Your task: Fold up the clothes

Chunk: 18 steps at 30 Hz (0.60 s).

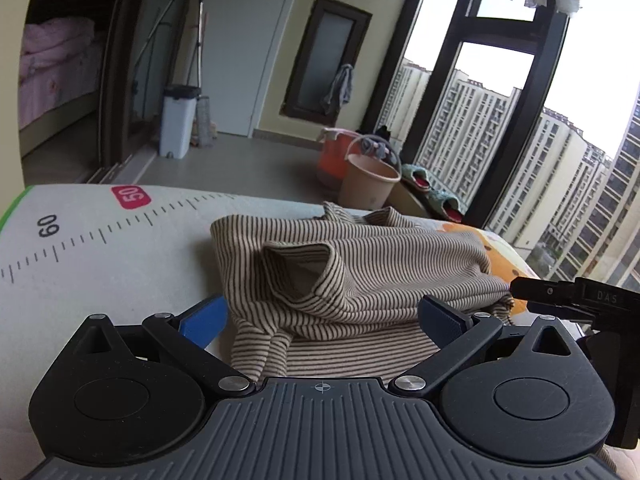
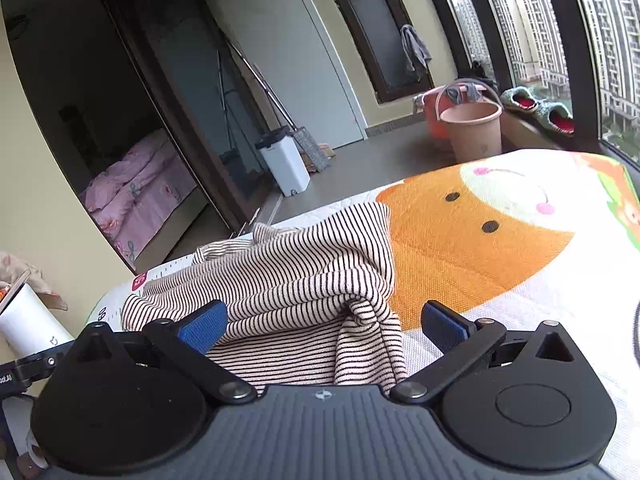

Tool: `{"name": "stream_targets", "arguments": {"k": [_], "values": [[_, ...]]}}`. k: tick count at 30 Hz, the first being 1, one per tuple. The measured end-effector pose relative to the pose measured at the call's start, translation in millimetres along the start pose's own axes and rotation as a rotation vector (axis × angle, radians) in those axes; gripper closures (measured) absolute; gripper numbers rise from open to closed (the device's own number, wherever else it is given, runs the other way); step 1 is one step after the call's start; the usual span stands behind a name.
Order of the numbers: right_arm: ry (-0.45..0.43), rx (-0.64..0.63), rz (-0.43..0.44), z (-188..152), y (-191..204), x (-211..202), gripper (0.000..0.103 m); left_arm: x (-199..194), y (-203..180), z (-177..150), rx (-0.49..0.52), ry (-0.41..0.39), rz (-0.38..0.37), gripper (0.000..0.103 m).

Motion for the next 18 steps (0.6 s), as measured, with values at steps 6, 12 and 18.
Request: {"name": "stream_targets", "arguments": {"k": [6,12,18], "values": [[-0.116,-0.118,-0.045,26.4,13.9,56.3,0.000,46.8,1.7,13.6,0.008,-0.005,0.072,0.000],[0.064,0.001,-0.010,28.9,3.2,111.9,0.000,53.8,-3.8,3.2,0.023,0.017,0.043,0.000],[0.086,-0.061,-0.015,10.7,18.1,83.5,0.000,45.8,-23.2,-6.8,0.122,0.067,0.044,0.000]]}}
Point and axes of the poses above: each gripper's, at about its wrist camera, not at the fingertips, and x roughly the way its jaws point, y to its left, z to its top, the point moved 2 cm from there along x, roughly the way its jaws point, and after that the axes turned 1 degree about -y, right-handed, at the moved point
